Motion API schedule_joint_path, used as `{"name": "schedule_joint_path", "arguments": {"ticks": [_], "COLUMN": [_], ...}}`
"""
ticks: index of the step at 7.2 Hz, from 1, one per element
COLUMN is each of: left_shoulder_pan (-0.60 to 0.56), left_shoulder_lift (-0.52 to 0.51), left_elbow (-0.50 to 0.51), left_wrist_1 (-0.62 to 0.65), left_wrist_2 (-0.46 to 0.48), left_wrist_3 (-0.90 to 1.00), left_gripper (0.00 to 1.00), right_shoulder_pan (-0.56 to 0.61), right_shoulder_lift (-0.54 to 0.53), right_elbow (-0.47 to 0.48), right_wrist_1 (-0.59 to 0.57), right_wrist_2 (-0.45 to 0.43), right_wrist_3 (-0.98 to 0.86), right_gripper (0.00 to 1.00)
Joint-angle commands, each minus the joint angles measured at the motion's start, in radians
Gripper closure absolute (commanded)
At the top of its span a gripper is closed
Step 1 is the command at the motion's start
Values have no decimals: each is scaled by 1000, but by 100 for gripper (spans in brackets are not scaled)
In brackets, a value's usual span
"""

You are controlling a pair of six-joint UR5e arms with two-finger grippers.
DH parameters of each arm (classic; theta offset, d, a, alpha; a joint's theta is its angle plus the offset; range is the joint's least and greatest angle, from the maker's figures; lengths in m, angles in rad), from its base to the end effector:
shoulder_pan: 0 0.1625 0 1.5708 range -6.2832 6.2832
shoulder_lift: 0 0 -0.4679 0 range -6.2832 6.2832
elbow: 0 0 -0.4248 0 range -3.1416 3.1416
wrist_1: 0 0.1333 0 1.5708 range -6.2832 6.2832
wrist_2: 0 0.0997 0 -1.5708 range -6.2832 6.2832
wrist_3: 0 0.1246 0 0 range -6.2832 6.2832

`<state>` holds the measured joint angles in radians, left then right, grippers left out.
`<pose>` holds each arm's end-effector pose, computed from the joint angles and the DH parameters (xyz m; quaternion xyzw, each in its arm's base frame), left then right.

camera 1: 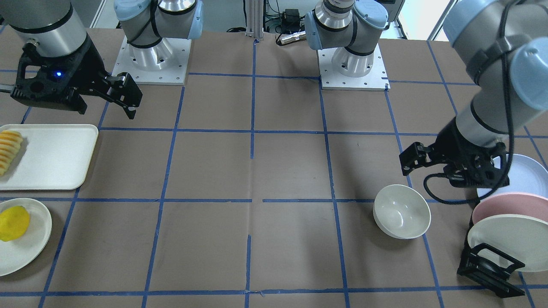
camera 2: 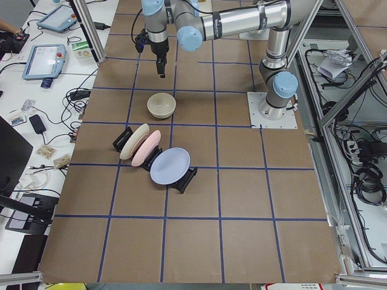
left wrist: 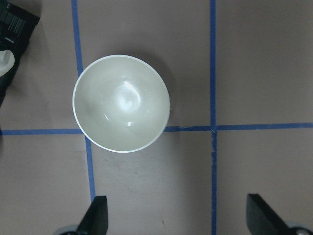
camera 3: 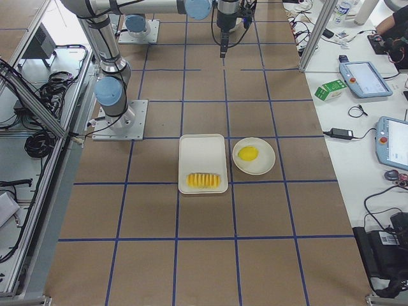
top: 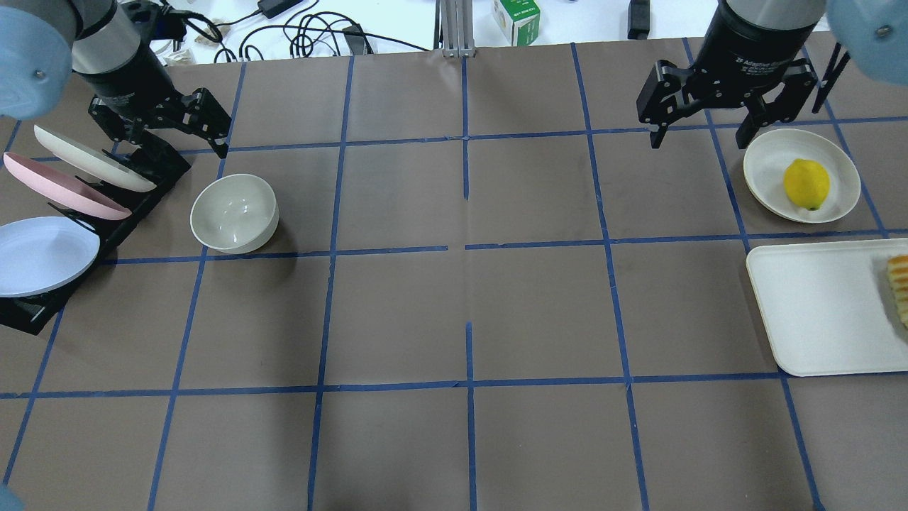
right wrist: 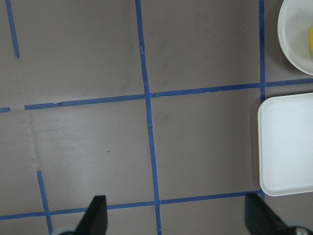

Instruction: Place bowl and put lemon in it

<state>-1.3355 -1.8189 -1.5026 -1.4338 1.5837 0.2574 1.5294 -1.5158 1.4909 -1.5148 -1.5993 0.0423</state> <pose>0.0181 -0.6405 0.4113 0.0112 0.9997 0.0224 0.0010 0.1070 -0.5511 0.5127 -0.0416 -0.9989 -0.0155 0.0143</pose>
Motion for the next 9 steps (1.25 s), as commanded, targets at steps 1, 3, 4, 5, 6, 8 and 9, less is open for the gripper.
{"name": "schedule_joint_path", "arguments": {"ticks": [1, 3, 4, 5, 6, 8, 9], "left_shoulder_pan": [106, 128, 128, 128, 128, 128, 128], "left_shoulder_lift": [-110, -151, -155, -172, -197, -220, -227], "left_elbow": [-63, -203, -244, -251, -257, -255, -242], "left_wrist_1": [140, 387, 403, 404, 414, 438, 438], "left_wrist_2": [-1, 1, -2, -10, -11, -11, -11], "left_wrist_3": [127, 155, 155, 154, 152, 158, 161], "left_gripper": [0, 0, 0, 0, 3, 54, 91], "right_shoulder_pan": [-52, -231, -283, -314, -357, -413, -432], "right_shoulder_lift": [86, 136, 181, 237, 279, 357, 399], "right_elbow": [-1, 9, 11, 14, 14, 14, 14], "right_wrist_1": [-19, -80, -197, -325, -370, -415, -477], "right_wrist_2": [-48, -64, -68, -70, -54, -54, -53], "right_wrist_3": [-46, -221, -249, -300, -327, -432, -496], "right_gripper": [0, 0, 0, 0, 0, 0, 0]}}
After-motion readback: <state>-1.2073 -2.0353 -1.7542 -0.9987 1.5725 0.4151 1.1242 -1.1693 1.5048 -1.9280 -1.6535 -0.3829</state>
